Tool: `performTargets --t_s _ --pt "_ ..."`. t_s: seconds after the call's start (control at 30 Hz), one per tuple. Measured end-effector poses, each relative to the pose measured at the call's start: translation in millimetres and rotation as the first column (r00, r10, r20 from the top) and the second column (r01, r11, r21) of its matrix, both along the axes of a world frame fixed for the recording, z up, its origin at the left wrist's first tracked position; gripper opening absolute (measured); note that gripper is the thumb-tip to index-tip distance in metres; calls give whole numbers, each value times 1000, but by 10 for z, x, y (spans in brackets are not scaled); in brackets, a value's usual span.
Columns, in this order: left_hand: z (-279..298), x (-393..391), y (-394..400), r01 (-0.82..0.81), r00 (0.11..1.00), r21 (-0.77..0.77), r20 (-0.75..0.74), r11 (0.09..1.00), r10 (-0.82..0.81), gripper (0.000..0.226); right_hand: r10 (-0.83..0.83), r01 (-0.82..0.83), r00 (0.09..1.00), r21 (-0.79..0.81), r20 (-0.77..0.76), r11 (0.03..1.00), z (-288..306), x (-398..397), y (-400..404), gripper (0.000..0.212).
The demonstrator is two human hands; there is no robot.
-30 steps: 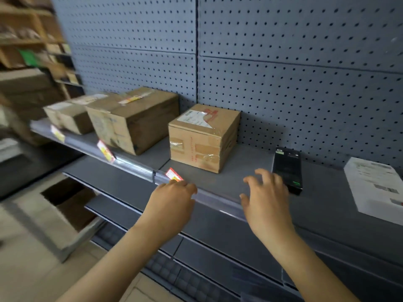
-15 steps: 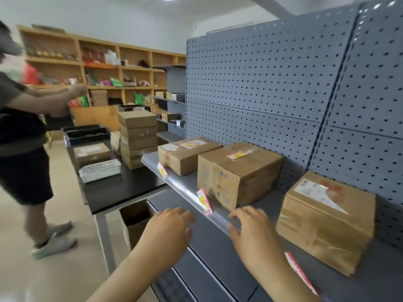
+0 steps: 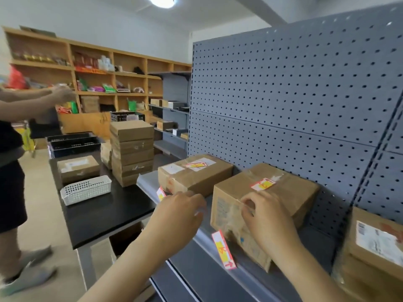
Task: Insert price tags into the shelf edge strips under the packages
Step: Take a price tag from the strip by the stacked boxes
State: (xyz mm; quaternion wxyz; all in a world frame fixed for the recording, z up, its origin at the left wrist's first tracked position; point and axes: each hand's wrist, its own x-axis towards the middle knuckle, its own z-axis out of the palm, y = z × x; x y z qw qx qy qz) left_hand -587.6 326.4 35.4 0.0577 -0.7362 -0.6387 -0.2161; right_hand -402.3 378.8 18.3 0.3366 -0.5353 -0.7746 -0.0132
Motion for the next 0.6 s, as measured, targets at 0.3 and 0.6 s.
performTargets --t_s 0.3,0.6 --pt "111 -112 1087 105 994 9 38 994 -105 25 -63 92 989 -219 136 971 232 219 1129 32" --pt "176 -111 1758 373 923 13 90 928 -373 29 -10 183 959 -592 283 785 449 411 1253 41"
